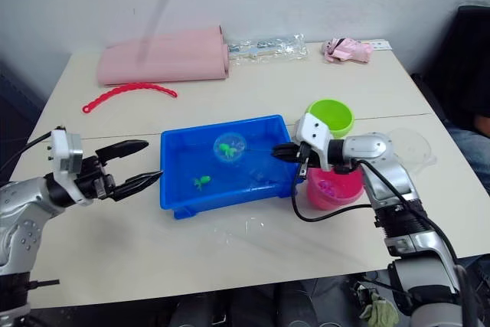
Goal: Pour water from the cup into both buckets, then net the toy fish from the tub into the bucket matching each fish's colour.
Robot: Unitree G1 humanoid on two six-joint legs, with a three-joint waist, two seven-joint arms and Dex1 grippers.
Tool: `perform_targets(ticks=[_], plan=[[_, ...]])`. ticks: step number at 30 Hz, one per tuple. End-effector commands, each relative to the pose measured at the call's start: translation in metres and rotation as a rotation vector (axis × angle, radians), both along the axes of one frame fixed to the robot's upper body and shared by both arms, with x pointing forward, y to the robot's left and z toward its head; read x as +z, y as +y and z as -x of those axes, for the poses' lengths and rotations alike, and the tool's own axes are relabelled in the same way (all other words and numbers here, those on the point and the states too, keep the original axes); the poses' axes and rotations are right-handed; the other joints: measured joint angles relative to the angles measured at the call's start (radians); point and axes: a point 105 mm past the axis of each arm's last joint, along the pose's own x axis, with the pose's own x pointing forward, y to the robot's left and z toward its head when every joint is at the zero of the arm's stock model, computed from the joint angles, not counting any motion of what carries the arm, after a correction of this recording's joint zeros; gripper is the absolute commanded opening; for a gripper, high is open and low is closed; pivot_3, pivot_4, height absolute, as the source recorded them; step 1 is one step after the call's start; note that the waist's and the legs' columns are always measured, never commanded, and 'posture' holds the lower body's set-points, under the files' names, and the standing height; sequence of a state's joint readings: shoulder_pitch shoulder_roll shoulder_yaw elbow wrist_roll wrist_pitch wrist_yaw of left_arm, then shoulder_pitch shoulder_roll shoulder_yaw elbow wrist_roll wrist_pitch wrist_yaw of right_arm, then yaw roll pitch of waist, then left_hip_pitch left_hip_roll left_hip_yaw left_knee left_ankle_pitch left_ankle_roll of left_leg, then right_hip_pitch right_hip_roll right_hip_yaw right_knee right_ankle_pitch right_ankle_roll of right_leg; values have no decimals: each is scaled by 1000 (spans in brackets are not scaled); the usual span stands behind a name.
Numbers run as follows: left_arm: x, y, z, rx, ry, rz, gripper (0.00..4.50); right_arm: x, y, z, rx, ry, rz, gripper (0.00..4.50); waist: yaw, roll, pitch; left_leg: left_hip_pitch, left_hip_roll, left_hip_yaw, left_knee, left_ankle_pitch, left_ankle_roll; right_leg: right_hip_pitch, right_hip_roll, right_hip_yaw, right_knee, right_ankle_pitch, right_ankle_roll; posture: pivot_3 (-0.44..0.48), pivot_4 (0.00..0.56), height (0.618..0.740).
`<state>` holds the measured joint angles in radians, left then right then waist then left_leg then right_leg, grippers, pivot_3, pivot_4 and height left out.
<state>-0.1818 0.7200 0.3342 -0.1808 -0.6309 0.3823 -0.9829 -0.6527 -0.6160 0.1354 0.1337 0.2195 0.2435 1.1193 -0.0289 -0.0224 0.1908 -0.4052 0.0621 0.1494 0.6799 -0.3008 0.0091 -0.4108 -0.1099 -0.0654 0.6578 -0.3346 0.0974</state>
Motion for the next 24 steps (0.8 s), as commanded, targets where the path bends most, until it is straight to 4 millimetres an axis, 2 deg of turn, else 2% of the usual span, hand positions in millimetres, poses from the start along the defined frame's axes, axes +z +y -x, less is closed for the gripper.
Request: perform_targets(ticks=[1, 9, 14, 18, 24], plan=[[19, -16, -7, -63, -55, 20, 4469, 27, -12, 11, -31, -30, -74, 0, 4, 0, 0, 0, 0, 0, 0, 0, 0, 0, 0, 0, 0, 0, 0, 0, 150, 740], [31, -44, -22, -155, -90, 51, 4469, 41, -32, 33, -128, -6, -164, 0, 1, 0, 0, 0, 0, 0, 0, 0, 0, 1, 3, 0, 0, 0, 0, 0, 150, 740], [32, -58, -28, -196, -112, 68, 4469, 54, -60, 41, -241, -28, -222, 0, 3, 0, 0, 0, 1, 0, 0, 0, 0, 0, 4, 1, 0, 0, 0, 0, 150, 740], [37, -66, -30, -224, -133, 89, 4469, 61, -89, 39, -344, -66, -235, 0, 4, 0, 0, 0, 0, 0, 1, 0, 0, 1, 4, 1, -1, 0, 0, 0, 150, 740], [36, -70, -30, -234, -135, 97, 4469, 56, -136, 23, -514, -169, -136, 0, 4, 0, 0, 0, 0, 0, 1, 0, 0, 1, 5, 1, -1, 0, 1, 0, 150, 740]])
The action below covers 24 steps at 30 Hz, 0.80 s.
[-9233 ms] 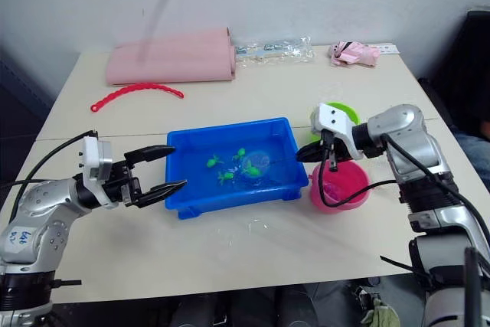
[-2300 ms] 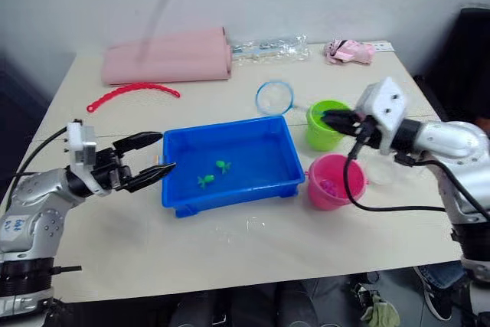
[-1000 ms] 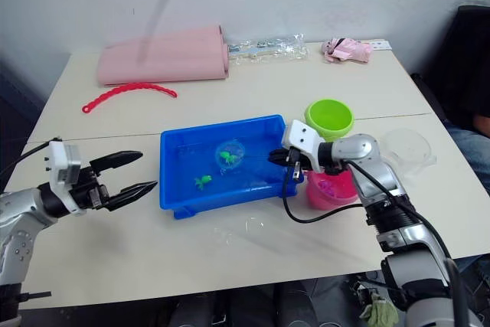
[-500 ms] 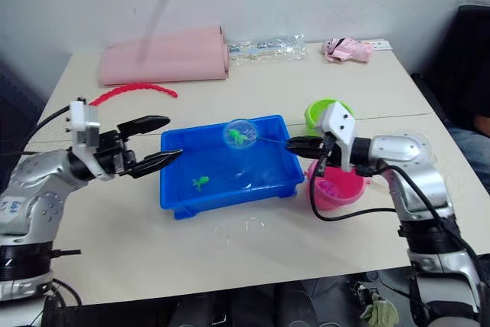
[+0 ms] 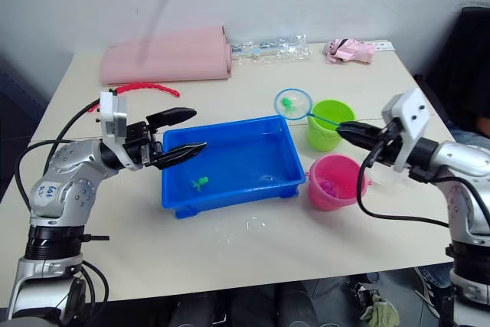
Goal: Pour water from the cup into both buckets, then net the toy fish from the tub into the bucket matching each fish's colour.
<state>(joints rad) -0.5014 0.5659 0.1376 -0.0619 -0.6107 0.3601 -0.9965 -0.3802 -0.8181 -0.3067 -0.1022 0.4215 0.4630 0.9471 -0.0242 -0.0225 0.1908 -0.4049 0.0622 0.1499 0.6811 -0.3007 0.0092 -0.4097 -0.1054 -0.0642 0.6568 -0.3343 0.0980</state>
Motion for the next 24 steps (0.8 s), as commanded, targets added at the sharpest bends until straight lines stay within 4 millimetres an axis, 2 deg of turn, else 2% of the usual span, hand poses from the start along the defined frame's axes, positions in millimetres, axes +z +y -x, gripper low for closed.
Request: perform_targets(ticks=[1, 4, 8, 13, 16, 24], plan=[[5, -1, 1, -3, -34, -1, 4469, 4, -30, -11, -124, -95, 124, 0, 0, 0, 0, 0, 0, 0, 0, 0, 0, 0, 0, 0, 0, 0, 0, 0, 150, 740], [6, 0, 2, 5, -43, 4, 4469, -3, -42, -25, -208, -147, 250, 0, -3, 0, 0, 0, 0, 0, 0, 0, 0, 0, 1, 0, 0, 0, 0, 0, 150, 740], [4, 0, 4, 8, -40, 6, 4469, -14, -43, -34, -201, -266, 524, 0, -5, 0, 0, 1, 1, 1, 0, 1, -1, 0, 2, 1, 1, 0, 0, 0, 150, 740], [2, 0, 5, 12, -35, 6, 4469, -7, -45, -38, -187, -476, 813, 0, -5, 0, 0, 1, 1, 2, 0, 1, -1, -1, 2, 2, 0, 0, 0, 0, 150, 740], [1, 1, 6, 15, -33, 6, 4469, -10, -52, -38, -163, -531, 969, 0, -4, 0, 0, 1, 2, 1, 0, 1, -2, -1, 2, 2, 0, 0, 0, 0, 150, 740], [-2, 1, 6, 15, -25, 8, 4469, -4, -51, -33, -94, -661, 1134, 0, -6, 0, 0, 1, 2, 1, 1, 1, -3, -1, 2, 3, 1, 0, 0, 0, 150, 740]])
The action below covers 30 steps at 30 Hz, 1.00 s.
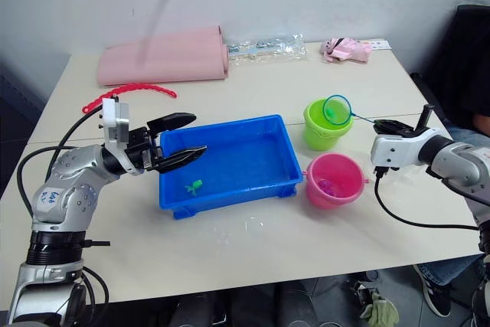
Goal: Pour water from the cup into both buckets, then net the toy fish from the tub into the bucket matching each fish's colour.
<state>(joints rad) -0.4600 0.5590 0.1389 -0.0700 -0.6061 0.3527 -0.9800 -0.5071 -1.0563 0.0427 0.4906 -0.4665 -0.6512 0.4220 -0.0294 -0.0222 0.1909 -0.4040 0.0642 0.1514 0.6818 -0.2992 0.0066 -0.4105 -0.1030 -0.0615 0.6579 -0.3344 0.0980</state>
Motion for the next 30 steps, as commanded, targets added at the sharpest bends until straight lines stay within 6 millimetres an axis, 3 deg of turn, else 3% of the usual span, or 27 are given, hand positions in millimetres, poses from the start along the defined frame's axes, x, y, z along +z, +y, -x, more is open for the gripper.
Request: perform_targets(ticks=[1, 8, 11, 13, 15, 18, 21, 23, 25, 30], plan=[[8, -2, 4, -10, -51, 2, 4469, 25, 0, 3, 33, -106, 88, 0, -1, 0, 0, 0, 0, 0, 0, 0, 0, 0, 0, 0, 0, 0, 0, 0, 150, 740], [5, -2, 4, -12, -48, 5, 4469, 34, 0, 7, 71, -175, 174, 0, -1, 0, 0, 0, 0, 0, 0, 0, 0, 0, 0, 0, 0, 0, 0, 0, 150, 740], [2, -1, 4, -8, -42, 3, 4469, 37, 2, 8, 79, -179, 85, 0, 0, 0, 0, 0, 0, 0, 0, 0, 0, 0, 0, 0, 0, 0, 0, 0, 150, 740], [1, 3, 5, 5, -40, 4, 4469, 48, 8, 7, 81, -184, -116, 0, 0, 0, 0, 0, 0, 0, 0, 0, 0, 0, 0, 1, 0, 0, 0, 0, 150, 740], [3, 10, 9, 12, -45, 24, 4469, 52, 21, 8, 129, -107, -309, 0, -1, 0, 0, 1, 0, 0, 0, 0, 0, 1, 1, 1, 0, 0, 0, 0, 150, 740], [2, 28, 16, 36, -31, 53, 4469, 63, 43, 9, 199, 14, -467, 0, -6, 0, 0, 1, 2, 0, 0, 0, 0, 1, 3, 2, 1, 0, 0, 0, 150, 740], [-8, 50, 24, 97, -2, -5, 4469, 52, 81, 20, 310, 367, -640, 0, -5, 1, 0, 1, 3, -1, 0, 0, 0, 0, 3, 2, 1, 0, 0, 0, 150, 740], [-10, 63, 27, 134, 1, -23, 4469, 39, 105, 34, 378, 579, -643, 0, -3, 1, 0, 1, 3, -1, 0, 0, 0, 1, 3, 2, 1, 0, -1, 0, 150, 740], [-14, 72, 31, 159, 10, -56, 4469, 33, 119, 38, 390, 666, -646, 0, 0, 1, 0, 1, 3, -2, 0, 0, 1, 1, 2, 1, 1, 0, -1, 0, 150, 740], [-29, 99, 46, 212, 50, -181, 4469, 1, 153, 23, 376, 789, -460, 0, -1, 1, 0, 1, -1, -2, 0, -1, 2, 1, -8, -2, 1, 0, -1, 0, 150, 740]])
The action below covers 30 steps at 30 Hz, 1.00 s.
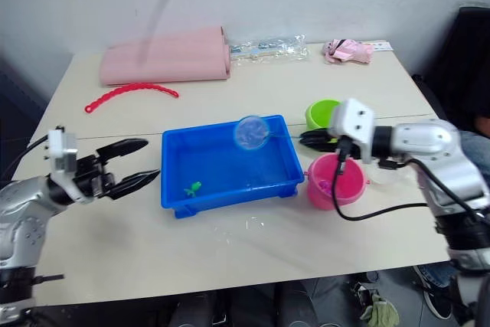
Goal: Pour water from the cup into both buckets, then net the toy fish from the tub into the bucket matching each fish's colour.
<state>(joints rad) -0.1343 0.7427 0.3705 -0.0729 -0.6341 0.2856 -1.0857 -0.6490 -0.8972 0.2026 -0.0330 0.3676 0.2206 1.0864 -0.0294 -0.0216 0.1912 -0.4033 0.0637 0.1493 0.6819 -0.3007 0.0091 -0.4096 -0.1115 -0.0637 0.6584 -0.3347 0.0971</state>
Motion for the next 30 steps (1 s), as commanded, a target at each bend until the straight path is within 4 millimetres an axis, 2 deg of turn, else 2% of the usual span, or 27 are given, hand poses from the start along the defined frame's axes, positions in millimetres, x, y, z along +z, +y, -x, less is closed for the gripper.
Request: perform_targets(ticks=[1, 6, 14, 18, 21, 30], plan=[[1, 14, 11, 11, -18, -95, 4469, -15, 13, -12, 55, -26, 161, 0, -3, 0, 0, 0, 0, 0, 0, 0, 0, 0, -1, -1, 0, 0, 0, 0, 150, 740], [-2, 19, 23, -8, 26, -159, 4469, -41, 31, -29, 103, 17, 290, 0, -2, 0, 0, -2, -1, 0, -2, 0, 0, -2, 0, -2, -1, -1, -1, 0, 150, 740], [-4, 13, 33, -68, 67, -233, 4469, -65, 78, -18, 305, 43, 284, 0, -9, 0, 0, -2, 0, 1, -1, 0, -1, -3, 2, -2, 0, -1, -1, 0, 150, 740], [-3, 13, 33, -70, 68, -241, 4469, -71, 90, -10, 337, 63, 264, 0, -7, 0, 0, -2, 0, 1, -1, 0, -1, -2, 2, -2, 0, -1, -1, 0, 150, 740], [-2, 12, 33, -70, 68, -247, 4469, -77, 97, -12, 307, 63, 256, 0, -8, 0, 0, -2, -1, 1, -1, 0, -1, -2, 2, -1, 0, -1, -1, 0, 150, 740], [-2, 14, 34, -66, 83, -250, 4469, -77, 113, -9, 281, 134, 138, 0, -13, 0, 0, -2, 0, 1, -2, -1, -1, -2, 2, -1, 1, -1, -1, 0, 150, 740]])
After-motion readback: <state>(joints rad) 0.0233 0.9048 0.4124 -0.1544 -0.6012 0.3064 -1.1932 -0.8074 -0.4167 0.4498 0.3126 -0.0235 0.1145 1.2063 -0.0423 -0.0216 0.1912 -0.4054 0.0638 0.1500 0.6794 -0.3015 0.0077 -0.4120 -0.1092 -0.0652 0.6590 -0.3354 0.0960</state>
